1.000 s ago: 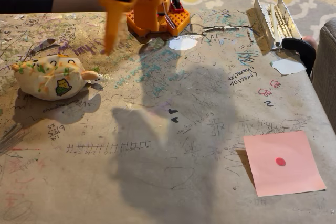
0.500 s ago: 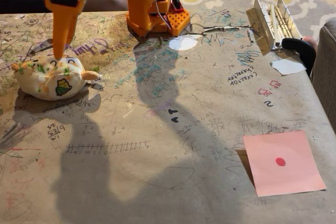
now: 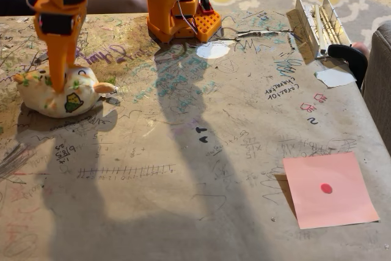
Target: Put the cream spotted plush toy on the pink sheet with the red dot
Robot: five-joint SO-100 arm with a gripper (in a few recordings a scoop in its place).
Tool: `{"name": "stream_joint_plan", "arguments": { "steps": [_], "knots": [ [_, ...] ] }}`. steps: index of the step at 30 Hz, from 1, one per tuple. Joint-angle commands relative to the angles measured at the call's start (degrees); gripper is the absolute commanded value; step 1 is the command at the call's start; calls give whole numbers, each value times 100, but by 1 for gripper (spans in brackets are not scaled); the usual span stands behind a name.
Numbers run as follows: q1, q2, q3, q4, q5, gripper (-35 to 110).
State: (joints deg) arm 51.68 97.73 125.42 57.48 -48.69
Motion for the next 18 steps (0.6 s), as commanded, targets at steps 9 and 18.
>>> {"name": "stream_joint_plan", "arguments": {
  "steps": [9,18],
  "knots": [
    [-466,-1002,-1679,18,123,31],
    [-677,-967,-1714,431,-237,9]
  ]
}}
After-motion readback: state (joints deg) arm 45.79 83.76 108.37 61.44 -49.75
